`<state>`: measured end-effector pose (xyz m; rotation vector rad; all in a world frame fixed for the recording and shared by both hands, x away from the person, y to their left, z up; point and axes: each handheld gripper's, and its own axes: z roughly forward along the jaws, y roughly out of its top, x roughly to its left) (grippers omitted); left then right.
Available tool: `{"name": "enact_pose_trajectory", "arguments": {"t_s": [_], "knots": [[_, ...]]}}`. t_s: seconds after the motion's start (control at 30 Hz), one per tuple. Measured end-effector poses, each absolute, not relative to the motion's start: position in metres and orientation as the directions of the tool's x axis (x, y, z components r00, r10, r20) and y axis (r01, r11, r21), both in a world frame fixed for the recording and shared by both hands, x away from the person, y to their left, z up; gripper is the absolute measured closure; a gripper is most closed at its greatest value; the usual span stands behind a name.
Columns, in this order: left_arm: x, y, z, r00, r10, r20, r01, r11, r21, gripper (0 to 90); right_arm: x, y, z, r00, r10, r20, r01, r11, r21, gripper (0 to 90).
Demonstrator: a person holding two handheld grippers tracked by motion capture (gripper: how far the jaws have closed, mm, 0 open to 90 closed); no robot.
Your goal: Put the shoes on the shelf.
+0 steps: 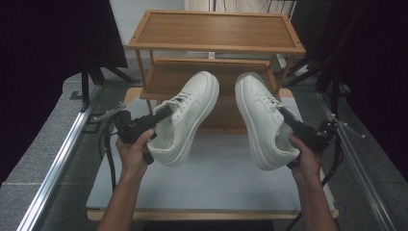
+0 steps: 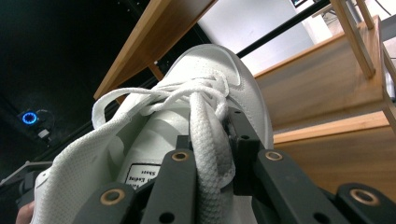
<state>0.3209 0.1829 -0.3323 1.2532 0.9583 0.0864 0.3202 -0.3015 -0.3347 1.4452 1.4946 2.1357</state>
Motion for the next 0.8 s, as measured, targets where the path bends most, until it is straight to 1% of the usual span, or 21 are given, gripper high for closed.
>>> {"name": "enact_pose_trajectory", "arguments": {"t_s": [0.27, 0.37, 0.57, 0.8], "knots": [[0.340, 0.180, -0.324, 0.614, 0.542, -0.574, 0.415, 0.397, 0.819, 79.9, 0.339, -0.290, -0.314, -0.496, 0.648, 0.578, 0.350, -0.460, 0.816, 82.0], [0.348, 0.178, -0.322, 0.601, 0.556, -0.573, 0.410, 0.401, 0.819, 79.7, 0.346, -0.284, -0.309, -0.489, 0.655, 0.576, 0.347, -0.460, 0.817, 82.0], [0.363, 0.174, -0.314, 0.581, 0.594, -0.557, 0.399, 0.389, 0.831, 79.7, 0.363, -0.274, -0.304, -0.461, 0.666, 0.586, 0.364, -0.460, 0.810, 82.0], [0.376, 0.170, -0.315, 0.564, 0.594, -0.574, 0.407, 0.405, 0.819, 79.7, 0.379, -0.264, -0.304, -0.437, 0.674, 0.596, 0.370, -0.469, 0.802, 81.9]]}}
